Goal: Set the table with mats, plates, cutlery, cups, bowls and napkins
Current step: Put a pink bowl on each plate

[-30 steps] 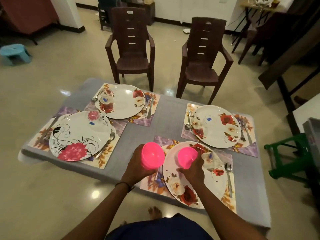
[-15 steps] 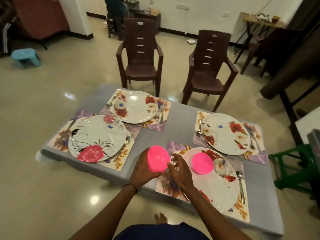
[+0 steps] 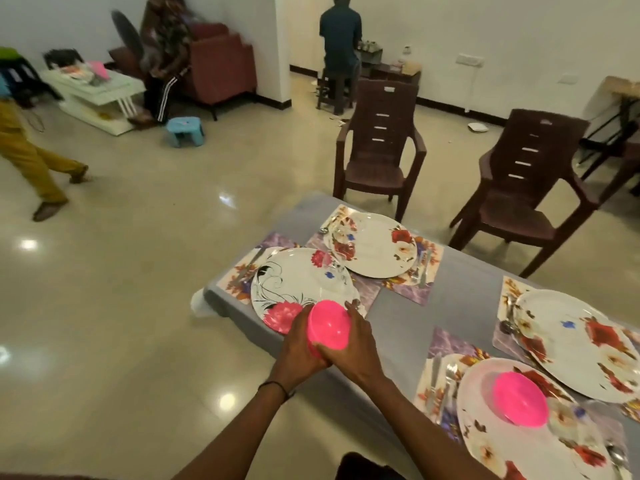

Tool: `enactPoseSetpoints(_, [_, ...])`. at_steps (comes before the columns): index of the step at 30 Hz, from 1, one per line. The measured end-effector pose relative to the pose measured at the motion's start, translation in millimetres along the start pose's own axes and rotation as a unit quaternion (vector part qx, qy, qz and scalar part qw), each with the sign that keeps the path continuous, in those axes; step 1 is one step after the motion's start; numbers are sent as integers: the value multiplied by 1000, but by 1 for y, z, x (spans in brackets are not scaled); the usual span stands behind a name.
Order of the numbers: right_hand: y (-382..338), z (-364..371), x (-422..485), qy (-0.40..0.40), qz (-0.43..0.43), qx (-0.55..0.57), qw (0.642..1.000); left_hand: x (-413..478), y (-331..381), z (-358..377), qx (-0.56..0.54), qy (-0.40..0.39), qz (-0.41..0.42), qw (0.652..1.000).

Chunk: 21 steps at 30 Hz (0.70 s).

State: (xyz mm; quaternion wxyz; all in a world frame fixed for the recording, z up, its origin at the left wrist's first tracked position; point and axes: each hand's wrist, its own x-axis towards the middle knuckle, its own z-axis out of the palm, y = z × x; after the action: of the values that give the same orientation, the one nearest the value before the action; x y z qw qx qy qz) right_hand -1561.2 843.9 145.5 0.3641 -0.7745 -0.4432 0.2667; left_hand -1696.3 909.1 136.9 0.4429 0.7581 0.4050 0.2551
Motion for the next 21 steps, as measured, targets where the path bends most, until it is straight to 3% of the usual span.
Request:
enactPoseSetpoints(10, [-70, 68, 91, 2, -11, 33, 999, 45, -70, -93, -20, 63, -96, 993])
enactPoseSetpoints(14, [-81, 97, 151, -14, 17, 43, 999, 84, -95, -137, 6, 75, -72, 995])
enactPoseSetpoints(21, [-82, 132, 229, 40, 55, -7, 998, 155, -121, -202, 27, 59, -84, 994])
